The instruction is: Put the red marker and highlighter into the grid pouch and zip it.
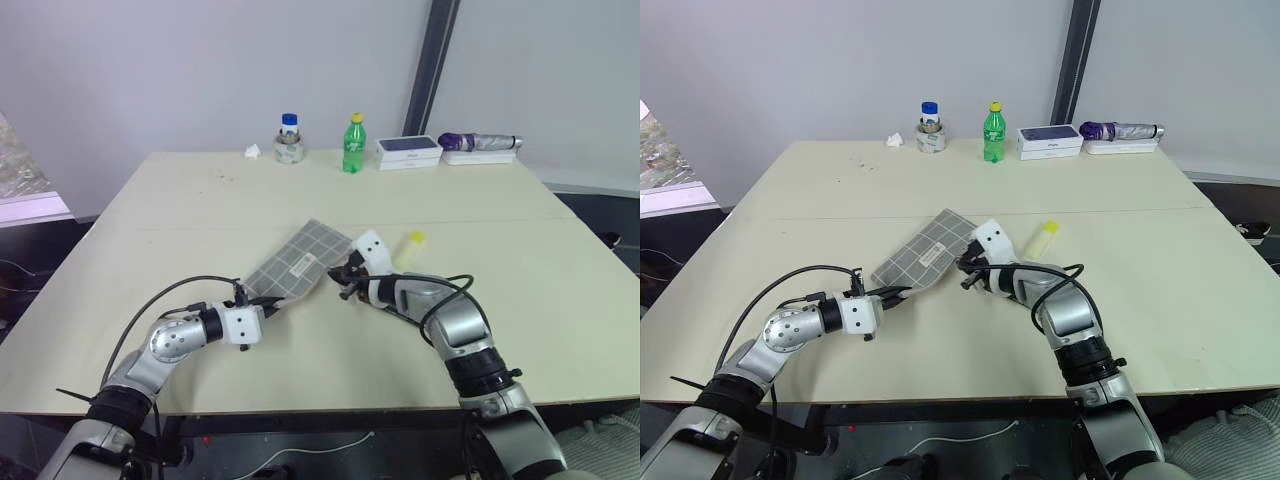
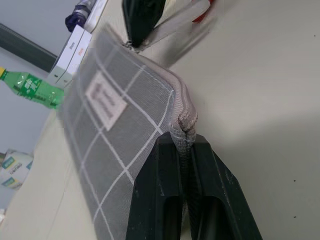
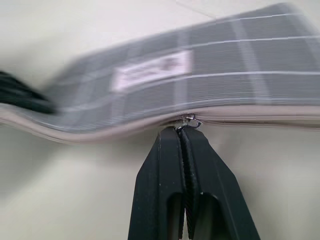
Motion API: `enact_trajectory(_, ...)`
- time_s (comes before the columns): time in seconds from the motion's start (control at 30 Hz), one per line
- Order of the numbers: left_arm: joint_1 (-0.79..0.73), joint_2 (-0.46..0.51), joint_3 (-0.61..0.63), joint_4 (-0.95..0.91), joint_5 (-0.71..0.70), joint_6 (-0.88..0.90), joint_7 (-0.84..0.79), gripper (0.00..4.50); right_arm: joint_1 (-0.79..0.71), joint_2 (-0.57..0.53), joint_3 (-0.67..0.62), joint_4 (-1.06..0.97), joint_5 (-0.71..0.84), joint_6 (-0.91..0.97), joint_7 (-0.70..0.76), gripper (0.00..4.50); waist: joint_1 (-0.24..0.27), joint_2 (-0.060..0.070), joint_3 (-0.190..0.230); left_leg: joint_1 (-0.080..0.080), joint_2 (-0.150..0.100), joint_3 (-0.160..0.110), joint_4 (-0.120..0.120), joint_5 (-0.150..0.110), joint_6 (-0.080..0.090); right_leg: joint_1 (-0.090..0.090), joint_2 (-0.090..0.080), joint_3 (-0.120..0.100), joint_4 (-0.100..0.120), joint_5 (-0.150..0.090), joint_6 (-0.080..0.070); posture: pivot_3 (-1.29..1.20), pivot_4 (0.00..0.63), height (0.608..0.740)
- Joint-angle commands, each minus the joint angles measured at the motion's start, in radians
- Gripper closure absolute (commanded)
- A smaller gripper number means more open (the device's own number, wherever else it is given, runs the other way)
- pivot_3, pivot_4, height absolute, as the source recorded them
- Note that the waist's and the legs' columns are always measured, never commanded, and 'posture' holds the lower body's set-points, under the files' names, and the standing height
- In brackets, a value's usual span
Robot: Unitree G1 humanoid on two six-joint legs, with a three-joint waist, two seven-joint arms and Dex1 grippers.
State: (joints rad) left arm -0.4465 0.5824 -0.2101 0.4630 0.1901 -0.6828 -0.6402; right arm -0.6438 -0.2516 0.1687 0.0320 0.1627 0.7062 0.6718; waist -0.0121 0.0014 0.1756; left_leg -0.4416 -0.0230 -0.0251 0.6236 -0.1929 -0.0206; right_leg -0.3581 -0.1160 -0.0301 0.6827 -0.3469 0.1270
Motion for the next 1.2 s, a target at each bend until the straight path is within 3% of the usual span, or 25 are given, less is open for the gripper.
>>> enact_trajectory(0.03,-0.017,-0.051,0.027,-0.058,-0.093,0.09,-0.013,4.5,0.029,0.024,0.054,-0.112,0.062,0.01,0.058,4.45,0.001,-0.001,0.0,0.0,0.0,0.0,0.0,0.0,0.0,0.0,0.0,0.0,0.0,0.0,0.0,0.0,0.15,0.74)
enact_trajectory(0.27,-0.027,-0.073,0.042,-0.127,-0.115,0.123,-0.023,4.5,0.036,0.003,0.121,-0.127,0.061,-0.077,0.147,4.45,-0.002,-0.001,0.001,-0.001,0.0,-0.001,0.001,0.0,0.0,0.0,0.0,0.0,0.0,0.0,0.0,0.0,0.15,0.74)
enact_trajectory(0.4,-0.002,-0.078,0.058,-0.196,-0.199,0.145,-0.066,4.5,-0.024,0.081,0.026,-0.026,0.086,-0.089,0.05,4.45,-0.004,-0.002,0.001,-0.001,0.0,-0.001,0.001,0.0,0.0,0.0,0.001,0.0,0.0,0.0,0.0,0.0,0.15,0.74)
enact_trajectory(0.5,0.025,-0.05,0.063,-0.227,-0.208,0.153,-0.095,4.5,-0.05,0.071,0.025,0.03,0.045,-0.145,0.04,4.45,-0.003,-0.002,0.001,-0.001,0.0,-0.001,0.0,0.0,-0.001,-0.001,0.001,0.0,0.0,0.0,0.0,0.0,0.15,0.74)
enact_trajectory(0.93,0.093,0.036,0.118,-0.258,-0.146,0.082,-0.039,4.5,-0.015,-0.047,0.073,0.081,-0.021,-0.247,0.1,4.45,-0.005,-0.002,0.001,-0.001,0.0,-0.001,-0.002,0.0,0.0,-0.001,0.001,0.0,-0.001,0.0,0.0,0.0,0.15,0.74)
enact_trajectory(1.2,0.051,0.026,0.09,-0.212,-0.078,0.05,-0.001,4.5,0.014,-0.025,0.129,0.01,-0.009,-0.227,0.151,4.45,-0.001,-0.002,0.002,-0.001,0.0,0.0,-0.001,0.0,0.0,-0.001,0.001,0.0,-0.001,0.0,0.0,0.0,0.15,0.74)
